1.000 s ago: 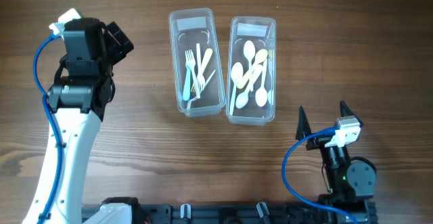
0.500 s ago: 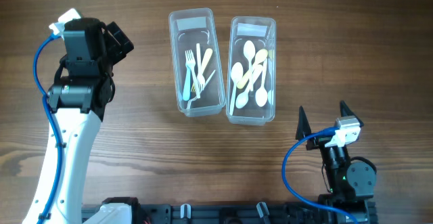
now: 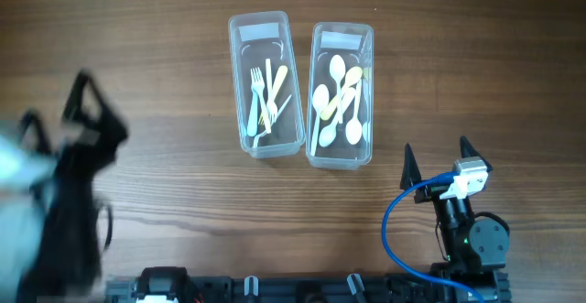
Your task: Pack container
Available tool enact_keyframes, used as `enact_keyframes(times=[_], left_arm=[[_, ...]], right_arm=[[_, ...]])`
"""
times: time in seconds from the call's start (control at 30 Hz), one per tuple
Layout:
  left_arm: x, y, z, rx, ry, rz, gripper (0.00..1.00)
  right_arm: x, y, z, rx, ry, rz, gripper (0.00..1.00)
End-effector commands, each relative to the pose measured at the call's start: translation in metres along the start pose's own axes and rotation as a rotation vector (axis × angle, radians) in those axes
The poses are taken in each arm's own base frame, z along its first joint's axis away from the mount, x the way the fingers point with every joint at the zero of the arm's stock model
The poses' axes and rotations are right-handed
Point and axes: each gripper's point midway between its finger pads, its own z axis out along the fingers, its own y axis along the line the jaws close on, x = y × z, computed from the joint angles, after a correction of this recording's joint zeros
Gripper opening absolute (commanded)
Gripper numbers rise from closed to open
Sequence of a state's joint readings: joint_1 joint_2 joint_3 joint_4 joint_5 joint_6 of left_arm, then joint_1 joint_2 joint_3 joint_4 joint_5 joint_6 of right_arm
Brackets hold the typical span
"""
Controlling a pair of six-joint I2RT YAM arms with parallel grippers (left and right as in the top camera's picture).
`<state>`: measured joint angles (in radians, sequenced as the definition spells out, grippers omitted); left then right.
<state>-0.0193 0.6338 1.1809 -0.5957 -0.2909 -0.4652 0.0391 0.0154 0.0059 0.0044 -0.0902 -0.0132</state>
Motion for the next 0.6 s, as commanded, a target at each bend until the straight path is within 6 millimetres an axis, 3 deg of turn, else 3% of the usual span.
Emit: enact_keyframes(times=[0.0, 0.13, 0.27, 0.4, 0.57], left_arm=[[-0.011, 0.014, -0.051, 0.019, -0.059, -0.003, 1.00], [0.017, 0.042, -0.084, -0.029, 0.025, 0.025, 1.00], [0.052, 0.057, -0.092, -0.015, 0.087, 0.034, 1.00], [0.091, 0.065, -0.079, 0.022, 0.125, 0.034, 1.00], [0.143, 0.073, -0.042, 0.056, 0.154, 0.032, 1.00]], right_arm=[[-0.003, 0.002, -0.001, -0.015, -0.015, -0.014, 1.00], [-0.003, 0.002, -0.001, -0.015, -0.015, -0.014, 1.00], [-0.003, 0.002, -0.001, -0.015, -0.015, -0.014, 1.00], [-0.003, 0.002, -0.001, -0.015, -0.015, -0.014, 1.00], [-0.003, 0.002, -0.001, -0.015, -0.015, -0.014, 1.00]])
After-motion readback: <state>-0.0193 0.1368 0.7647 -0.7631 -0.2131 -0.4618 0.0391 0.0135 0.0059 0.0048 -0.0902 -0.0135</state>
